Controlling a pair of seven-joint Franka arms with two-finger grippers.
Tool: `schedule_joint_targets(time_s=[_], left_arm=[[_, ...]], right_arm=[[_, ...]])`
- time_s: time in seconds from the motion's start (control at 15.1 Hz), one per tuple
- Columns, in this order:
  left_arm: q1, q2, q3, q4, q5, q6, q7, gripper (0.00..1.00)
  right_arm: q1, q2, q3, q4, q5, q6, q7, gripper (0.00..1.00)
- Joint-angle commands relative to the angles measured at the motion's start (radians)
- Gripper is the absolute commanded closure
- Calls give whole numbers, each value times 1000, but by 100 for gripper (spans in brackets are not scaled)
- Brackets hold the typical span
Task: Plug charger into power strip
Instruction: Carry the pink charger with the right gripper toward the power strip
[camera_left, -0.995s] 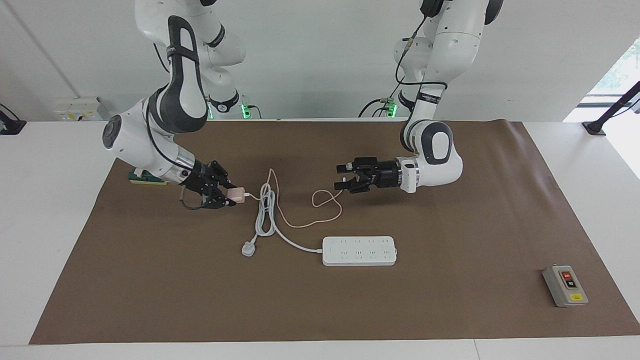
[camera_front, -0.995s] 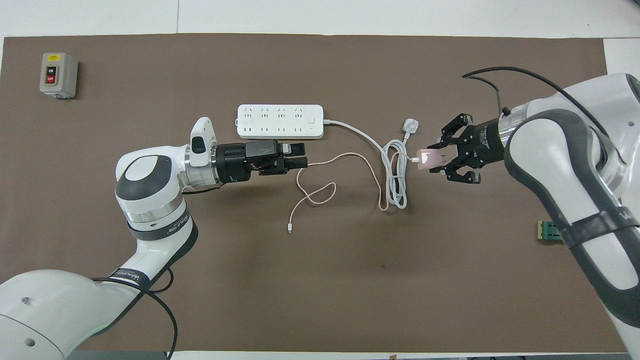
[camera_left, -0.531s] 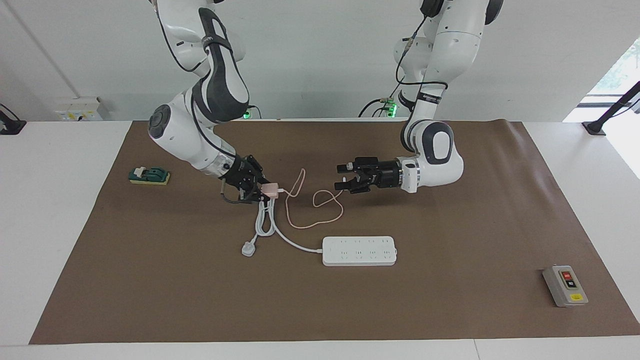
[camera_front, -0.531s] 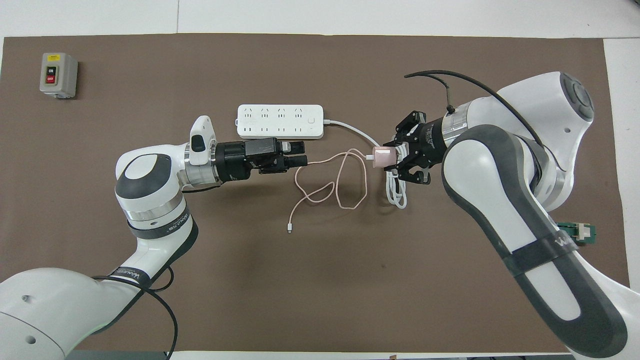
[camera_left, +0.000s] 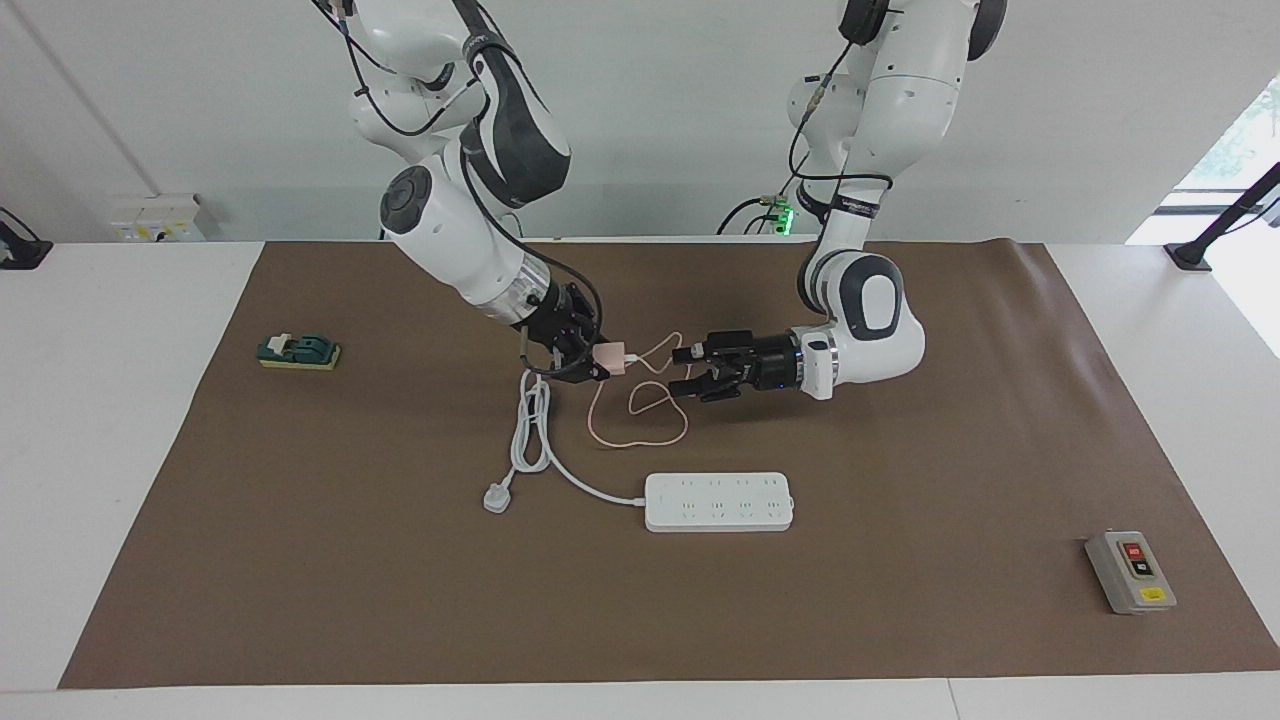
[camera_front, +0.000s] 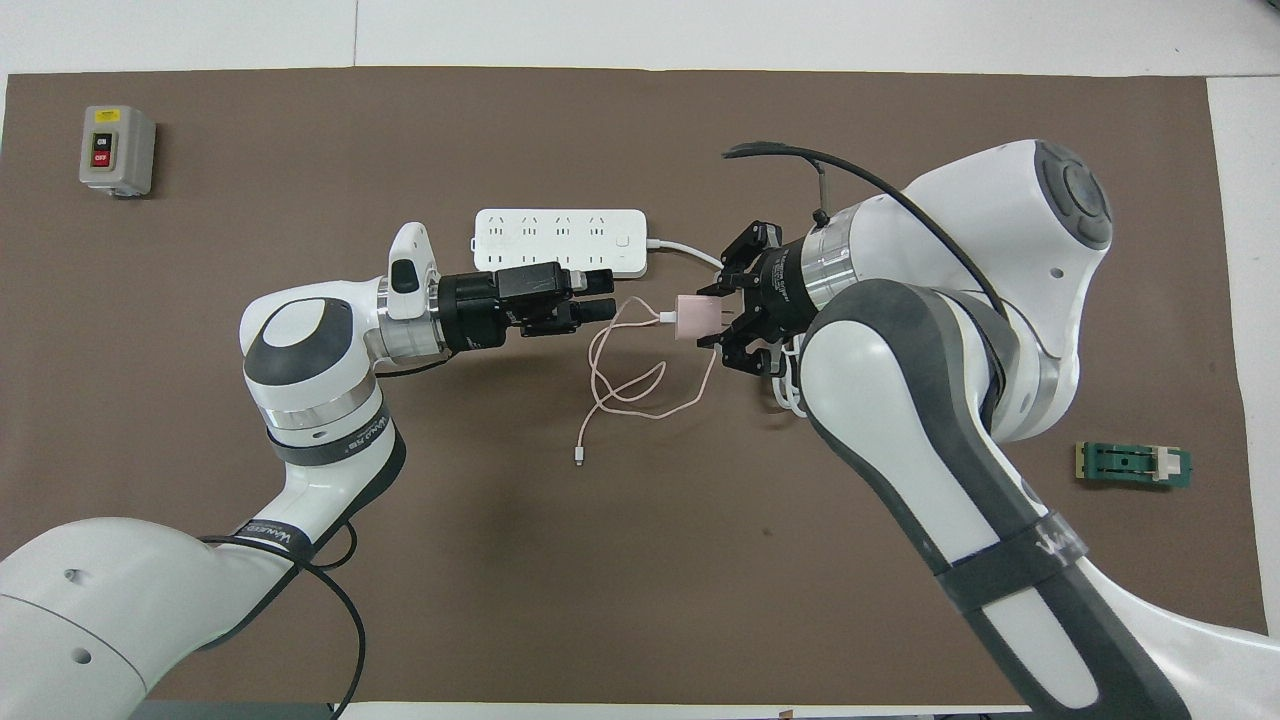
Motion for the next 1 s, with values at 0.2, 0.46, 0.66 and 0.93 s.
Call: schedule_joint_targets(time_s=[0.2,0.46,0.66,0.93], left_arm=[[-25,15,9,25,-14,42,32,0],[-39,-2,9,9,-9,64,62,0],[-42,-9,7,-19,-9,76,105,0],[-91,-51,6,-45,-12,147,102,0]], right_arm=[[46,28,-4,18,0,43,33,90],[43,92,-5,96,-9,23,34,88],[38,128,-9,154,-18,-17,44,87],[34,146,-9,193,-37,-46,67,84]])
